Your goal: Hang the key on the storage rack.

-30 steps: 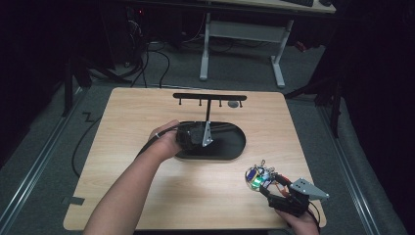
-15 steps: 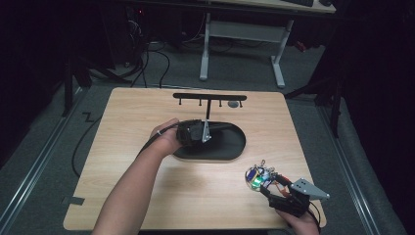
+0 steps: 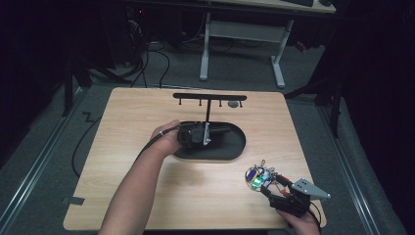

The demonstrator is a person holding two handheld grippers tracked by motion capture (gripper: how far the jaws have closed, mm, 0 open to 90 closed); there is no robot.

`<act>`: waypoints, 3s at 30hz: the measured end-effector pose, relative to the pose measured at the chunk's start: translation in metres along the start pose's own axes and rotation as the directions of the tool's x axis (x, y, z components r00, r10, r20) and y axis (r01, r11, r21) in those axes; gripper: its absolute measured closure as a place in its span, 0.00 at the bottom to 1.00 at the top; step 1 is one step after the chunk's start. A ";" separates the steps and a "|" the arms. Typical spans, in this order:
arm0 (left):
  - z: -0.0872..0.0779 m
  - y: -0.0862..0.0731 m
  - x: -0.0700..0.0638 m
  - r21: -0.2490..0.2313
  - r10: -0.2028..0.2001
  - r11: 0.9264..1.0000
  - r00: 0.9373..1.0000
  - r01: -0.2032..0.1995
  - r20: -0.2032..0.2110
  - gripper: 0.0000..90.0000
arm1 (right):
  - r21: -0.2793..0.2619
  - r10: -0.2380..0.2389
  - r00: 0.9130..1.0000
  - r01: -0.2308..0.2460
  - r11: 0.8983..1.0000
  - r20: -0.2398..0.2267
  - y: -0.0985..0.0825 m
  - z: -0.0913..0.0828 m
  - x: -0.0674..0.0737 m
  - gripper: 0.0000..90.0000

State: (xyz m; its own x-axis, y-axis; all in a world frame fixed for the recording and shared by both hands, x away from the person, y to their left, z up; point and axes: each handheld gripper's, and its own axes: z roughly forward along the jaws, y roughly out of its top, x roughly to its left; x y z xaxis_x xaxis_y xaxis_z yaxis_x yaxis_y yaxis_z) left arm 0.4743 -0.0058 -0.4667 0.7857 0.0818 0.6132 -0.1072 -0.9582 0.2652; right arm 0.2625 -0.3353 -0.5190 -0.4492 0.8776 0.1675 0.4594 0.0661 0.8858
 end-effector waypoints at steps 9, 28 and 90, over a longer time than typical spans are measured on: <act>0.005 0.003 -0.009 0.034 -0.045 0.999 0.996 0.043 0.080 0.72 | 0.008 -0.007 1.000 0.007 1.000 0.000 0.000 0.001 0.001 0.23; -0.024 -0.018 -0.023 -0.023 -0.226 0.973 0.967 0.230 0.117 0.60 | 0.020 -0.027 1.000 0.027 0.999 0.011 -0.002 0.004 0.002 0.23; -0.111 -0.152 -0.159 -0.271 -0.703 0.612 0.669 0.742 0.243 0.37 | 0.083 -0.072 0.997 0.071 0.994 0.010 -0.001 -0.001 0.006 0.19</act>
State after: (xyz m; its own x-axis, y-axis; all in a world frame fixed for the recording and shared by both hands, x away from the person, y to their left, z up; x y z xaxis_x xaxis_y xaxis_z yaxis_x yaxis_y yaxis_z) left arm 0.2981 0.1571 -0.5223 0.7488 0.6614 0.0426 0.3524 -0.4518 0.8196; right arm 0.2585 -0.3304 -0.5186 -0.4735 0.8752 0.0987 0.4883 0.1676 0.8564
